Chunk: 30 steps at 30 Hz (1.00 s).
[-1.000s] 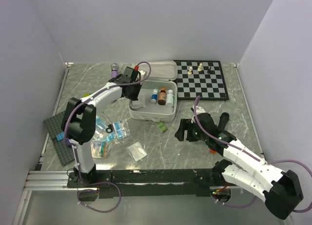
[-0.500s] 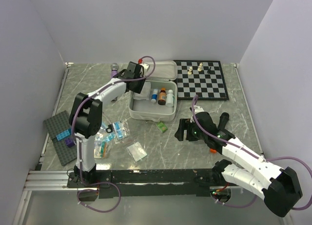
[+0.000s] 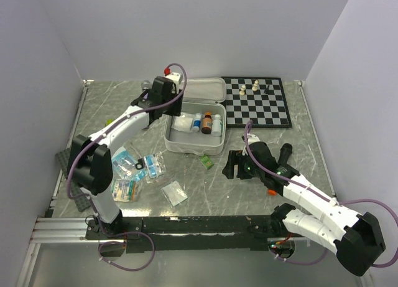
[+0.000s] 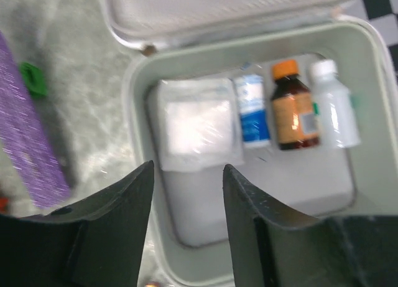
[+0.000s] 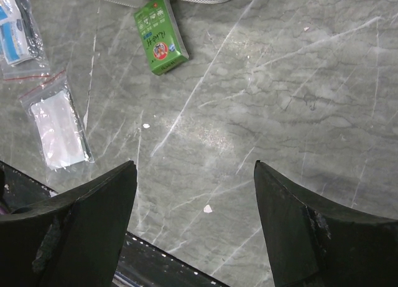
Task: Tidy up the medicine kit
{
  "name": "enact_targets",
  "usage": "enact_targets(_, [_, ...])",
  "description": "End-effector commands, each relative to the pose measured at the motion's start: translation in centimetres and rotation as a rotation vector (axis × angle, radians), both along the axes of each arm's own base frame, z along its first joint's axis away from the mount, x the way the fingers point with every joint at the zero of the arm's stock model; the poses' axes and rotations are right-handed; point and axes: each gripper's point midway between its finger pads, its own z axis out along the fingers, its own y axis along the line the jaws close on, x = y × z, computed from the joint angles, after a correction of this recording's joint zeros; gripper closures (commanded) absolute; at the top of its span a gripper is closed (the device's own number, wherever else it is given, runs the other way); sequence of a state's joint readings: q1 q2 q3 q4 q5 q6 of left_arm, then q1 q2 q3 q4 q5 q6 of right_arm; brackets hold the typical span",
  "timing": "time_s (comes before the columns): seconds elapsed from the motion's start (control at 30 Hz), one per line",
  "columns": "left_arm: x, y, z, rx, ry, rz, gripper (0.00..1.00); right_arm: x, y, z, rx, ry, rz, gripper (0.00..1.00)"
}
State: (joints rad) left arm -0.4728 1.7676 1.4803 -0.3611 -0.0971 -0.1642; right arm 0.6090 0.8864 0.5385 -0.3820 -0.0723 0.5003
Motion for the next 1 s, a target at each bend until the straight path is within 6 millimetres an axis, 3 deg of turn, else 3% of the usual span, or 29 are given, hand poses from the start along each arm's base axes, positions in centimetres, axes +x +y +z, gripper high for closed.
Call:
enact_targets(0.0, [-2.4, -3.1, -2.5, -0.122, 0.05, 0.025, 0.5, 1.0, 0.9, 1.9, 0.033, -0.046, 0.003, 0.18])
enact_targets(0.2, [-2.9, -3.7, -6.8, -0.195, 0.091, 0.131, 0.55, 0.8, 0.5, 2.0, 0.026, -0.045, -0.005, 0.18])
enact_targets(0.6, [-0.4, -4.2, -11.9, -0.111, 0.166, 0.192, 0.6, 0.9, 0.3, 1.7, 0.014, -0.038, -0.018, 0.18])
enact_targets(0.83, [0.6, -3.6, -11.7, -0.099, 0.136, 0.246, 0.6, 1.0, 0.2, 1.6, 0.003, -0.043, -0.018, 0.18])
enact_targets(0.97, [0.2, -3.2, -10.0, -0.113, 0.112, 0.246, 0.59, 0.9, 0.0, 1.6, -0.002, -0.041, -0.018, 0.18])
